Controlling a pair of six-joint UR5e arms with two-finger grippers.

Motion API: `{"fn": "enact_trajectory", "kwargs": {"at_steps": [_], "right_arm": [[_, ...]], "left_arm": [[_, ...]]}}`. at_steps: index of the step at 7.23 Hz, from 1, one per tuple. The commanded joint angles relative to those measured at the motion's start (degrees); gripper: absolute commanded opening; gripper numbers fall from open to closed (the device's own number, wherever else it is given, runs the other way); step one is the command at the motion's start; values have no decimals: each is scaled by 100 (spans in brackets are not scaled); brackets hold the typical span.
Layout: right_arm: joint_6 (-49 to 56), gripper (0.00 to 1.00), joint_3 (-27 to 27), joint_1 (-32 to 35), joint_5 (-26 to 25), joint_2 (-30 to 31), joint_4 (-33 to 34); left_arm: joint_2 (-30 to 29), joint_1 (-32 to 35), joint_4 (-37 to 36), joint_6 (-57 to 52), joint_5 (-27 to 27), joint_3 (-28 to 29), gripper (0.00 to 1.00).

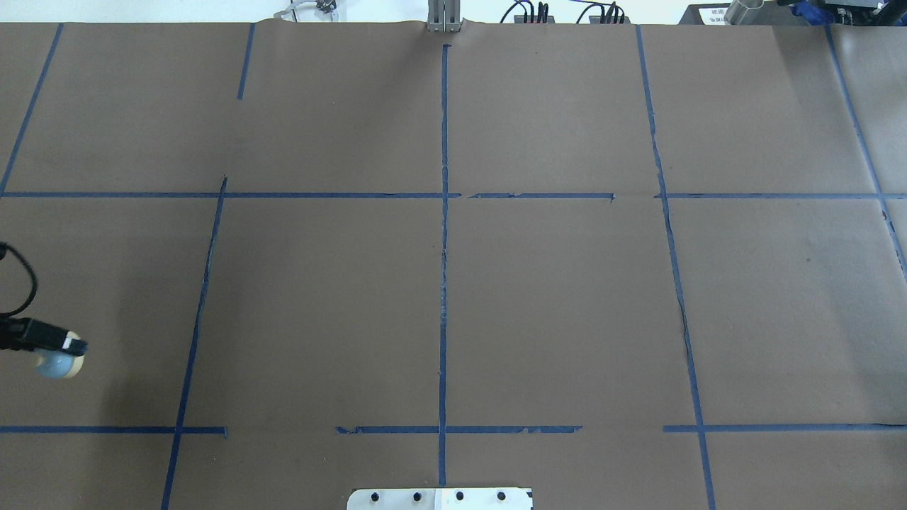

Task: Place and press bell with both arms
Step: 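Carry the bell with the left gripper toward the central tape crossing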

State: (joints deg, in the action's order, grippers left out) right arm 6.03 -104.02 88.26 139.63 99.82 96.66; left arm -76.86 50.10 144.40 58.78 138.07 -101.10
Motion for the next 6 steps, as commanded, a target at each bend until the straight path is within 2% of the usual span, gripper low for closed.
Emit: {"fn": "enact_trajectory", "kwargs": {"at_steps": [1,2,4,5,6], "right_arm": [[3,100,56,-2,12,-6,-242],[-14,100,196,7,38,-6,-505],[-6,100,224,7,56,11,-569],[-14,100,276,7,47,3,-578],[-23,100,233,7,39,-6,-604]], "left_arm": [[-1535,-18,-1309,388,-8,-6,6],[-2500,-201,-2388,406,-86,116,6],[-4119,-614,-4760,389,-857,178,6],[-4588,-650,-5085,372,-895,422,6],[-5402,-677,-5088,354,-922,1303,6]]}}
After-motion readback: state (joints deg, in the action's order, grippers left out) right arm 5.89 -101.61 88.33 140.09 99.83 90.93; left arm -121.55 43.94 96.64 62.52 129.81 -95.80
